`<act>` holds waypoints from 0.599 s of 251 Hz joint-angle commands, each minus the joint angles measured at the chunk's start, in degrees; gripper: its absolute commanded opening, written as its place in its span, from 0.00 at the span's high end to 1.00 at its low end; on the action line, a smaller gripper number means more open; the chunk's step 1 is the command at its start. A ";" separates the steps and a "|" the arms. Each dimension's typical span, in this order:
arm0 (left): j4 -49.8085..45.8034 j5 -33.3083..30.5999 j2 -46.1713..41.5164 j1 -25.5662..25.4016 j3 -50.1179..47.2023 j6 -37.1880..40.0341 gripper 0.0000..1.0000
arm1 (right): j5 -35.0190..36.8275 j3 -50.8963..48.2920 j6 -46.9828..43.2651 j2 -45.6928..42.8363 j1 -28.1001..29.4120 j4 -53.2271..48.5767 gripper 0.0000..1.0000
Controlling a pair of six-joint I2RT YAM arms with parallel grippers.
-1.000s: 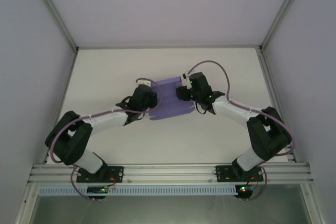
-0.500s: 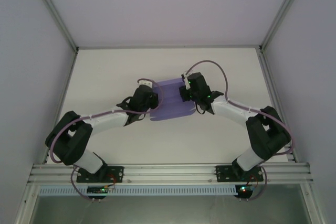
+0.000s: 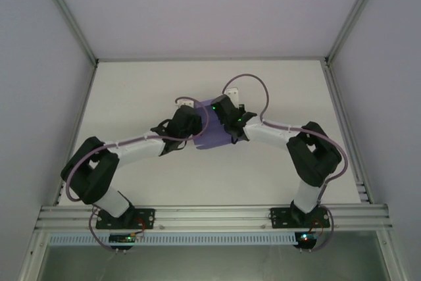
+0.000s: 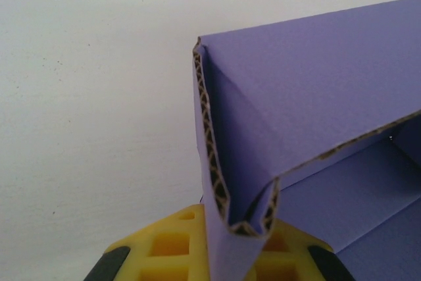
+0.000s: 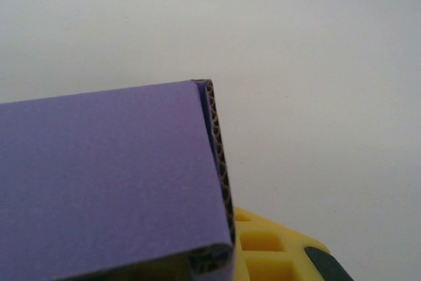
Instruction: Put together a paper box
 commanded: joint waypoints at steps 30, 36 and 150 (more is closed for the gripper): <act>-3.44 -2.66 0.39 -0.07 3.05 -2.47 1.00 | 1.70 -4.09 -4.95 -0.21 -4.42 7.66 0.86; -3.44 -2.67 0.46 -0.12 3.12 -2.28 1.00 | -1.47 -5.26 -6.79 -1.17 -4.35 10.26 0.80; -1.39 0.37 -0.71 1.10 3.34 8.43 1.00 | -41.36 -17.52 -11.13 -27.30 -6.56 13.85 0.01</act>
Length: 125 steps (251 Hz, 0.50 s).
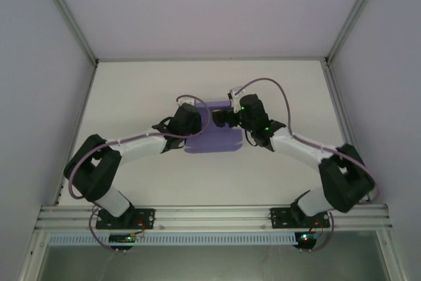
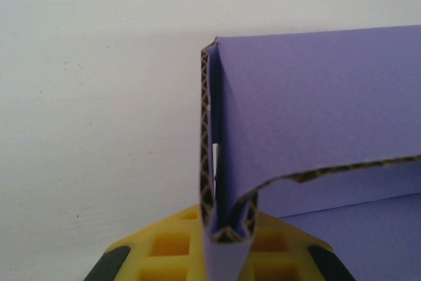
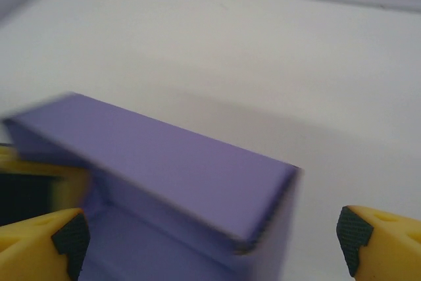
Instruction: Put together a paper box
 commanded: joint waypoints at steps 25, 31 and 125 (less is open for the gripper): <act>-0.67 6.37 -3.34 2.20 2.12 9.10 1.00 | 1.94 -3.48 1.98 -13.83 -0.79 -6.69 0.01; -1.45 7.84 -3.81 2.74 2.30 10.09 1.00 | 3.55 -3.76 2.61 -15.42 -1.05 -8.44 0.01; -38.62 34.95 -6.35 4.96 11.57 42.37 1.00 | 1.37 -7.12 9.44 -30.65 -12.94 -34.10 0.01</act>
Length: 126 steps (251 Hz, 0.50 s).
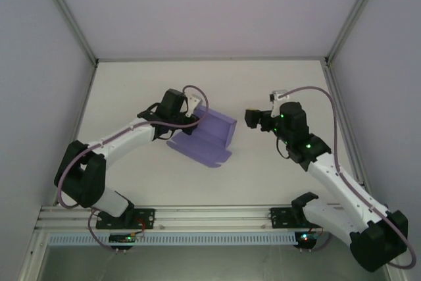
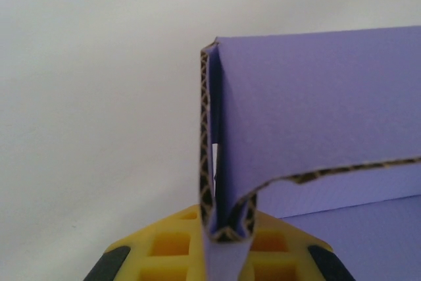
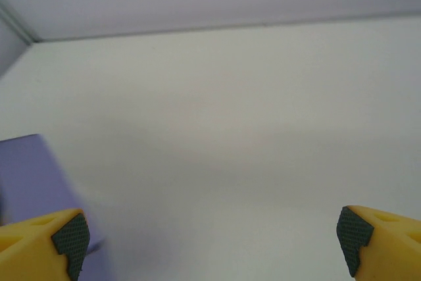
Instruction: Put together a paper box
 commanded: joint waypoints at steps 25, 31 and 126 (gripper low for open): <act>-22.76 2.38 0.09 -4.55 4.33 15.20 1.00 | -3.77 -2.85 2.83 -3.40 -4.77 -12.55 0.01; -23.98 1.52 0.81 -5.00 4.88 15.42 1.00 | -4.47 -2.89 2.78 -3.29 -5.25 -12.73 0.01; -31.98 -18.67 21.70 -14.15 18.62 13.20 1.00 | -6.31 -3.82 2.61 -0.60 -9.51 -12.82 0.01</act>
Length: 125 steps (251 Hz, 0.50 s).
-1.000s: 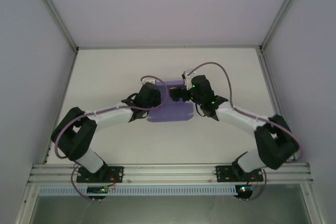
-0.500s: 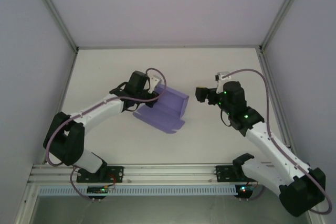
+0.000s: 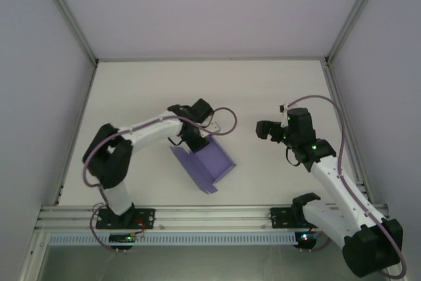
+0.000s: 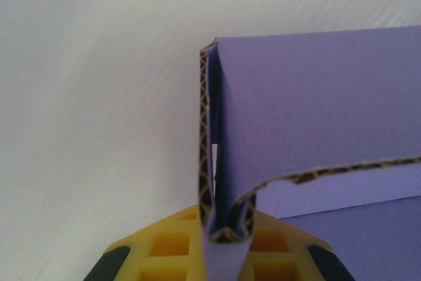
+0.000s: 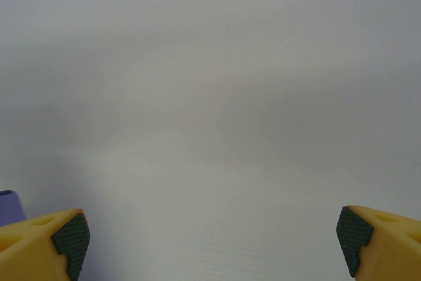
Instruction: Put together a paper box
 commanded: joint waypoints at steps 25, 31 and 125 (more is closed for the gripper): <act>-4.92 -13.89 11.04 -4.79 7.71 -0.55 1.00 | -0.88 -0.77 0.66 0.51 -2.25 -1.25 0.01; -5.16 -15.58 12.42 -5.25 8.54 -1.12 1.00 | -0.77 -0.77 0.68 0.51 -2.41 -1.25 0.01; 0.33 -40.37 29.96 -8.45 10.62 -8.69 1.00 | -1.54 -1.32 0.77 0.27 -5.46 -1.49 0.01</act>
